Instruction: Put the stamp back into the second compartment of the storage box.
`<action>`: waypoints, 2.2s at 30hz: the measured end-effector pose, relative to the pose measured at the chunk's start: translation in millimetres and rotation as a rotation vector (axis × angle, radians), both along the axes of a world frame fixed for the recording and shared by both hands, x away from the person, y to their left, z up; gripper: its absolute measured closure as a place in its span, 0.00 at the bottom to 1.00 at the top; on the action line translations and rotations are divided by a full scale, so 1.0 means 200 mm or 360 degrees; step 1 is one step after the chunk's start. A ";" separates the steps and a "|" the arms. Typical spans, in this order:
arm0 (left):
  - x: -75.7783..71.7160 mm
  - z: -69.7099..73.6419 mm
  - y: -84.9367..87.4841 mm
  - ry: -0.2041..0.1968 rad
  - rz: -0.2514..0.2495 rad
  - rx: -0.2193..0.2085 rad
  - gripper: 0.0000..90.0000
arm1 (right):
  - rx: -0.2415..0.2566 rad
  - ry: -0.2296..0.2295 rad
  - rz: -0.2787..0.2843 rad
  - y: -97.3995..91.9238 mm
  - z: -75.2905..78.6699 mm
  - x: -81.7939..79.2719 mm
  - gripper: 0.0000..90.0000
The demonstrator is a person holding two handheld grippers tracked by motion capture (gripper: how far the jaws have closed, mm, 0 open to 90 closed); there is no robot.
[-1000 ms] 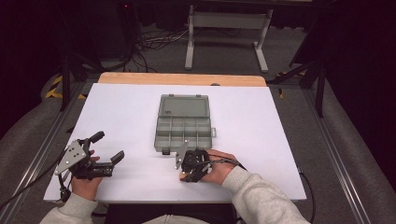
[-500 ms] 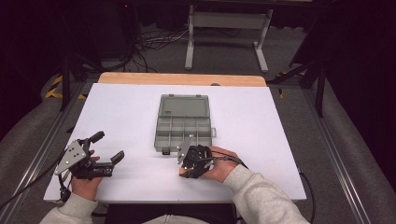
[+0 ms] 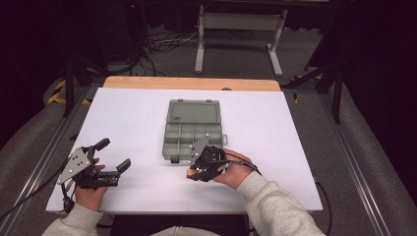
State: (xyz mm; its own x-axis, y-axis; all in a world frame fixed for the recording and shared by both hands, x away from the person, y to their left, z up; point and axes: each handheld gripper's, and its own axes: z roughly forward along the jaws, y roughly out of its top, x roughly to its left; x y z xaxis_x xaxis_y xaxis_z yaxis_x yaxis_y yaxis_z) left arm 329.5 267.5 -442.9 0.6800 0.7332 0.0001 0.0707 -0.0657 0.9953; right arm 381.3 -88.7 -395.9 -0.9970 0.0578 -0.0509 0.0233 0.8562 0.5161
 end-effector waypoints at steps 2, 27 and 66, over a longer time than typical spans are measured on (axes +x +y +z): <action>0.00 0.00 0.00 -0.0004 -0.0001 -0.0003 0.00 | 0.0032 -0.0013 -0.0023 -0.01 0.02 0.00 0.73; 0.00 0.00 0.00 -0.0005 -0.0004 -0.0006 0.00 | 0.0378 -0.0137 -0.0258 -0.08 0.11 0.05 0.73; 0.00 0.00 0.01 0.0024 -0.0001 -0.0037 0.00 | 0.0433 -0.0196 -0.0535 -0.01 0.17 0.31 0.73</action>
State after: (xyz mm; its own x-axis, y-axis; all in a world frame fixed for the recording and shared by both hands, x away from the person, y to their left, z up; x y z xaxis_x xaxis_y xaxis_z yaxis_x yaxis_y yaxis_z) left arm 330.2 269.5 -442.1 0.6804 0.7323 -0.0271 0.0855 -0.0426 0.9954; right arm 444.0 -91.2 -362.4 -0.9079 0.4054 -0.1061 0.2014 0.6442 0.7379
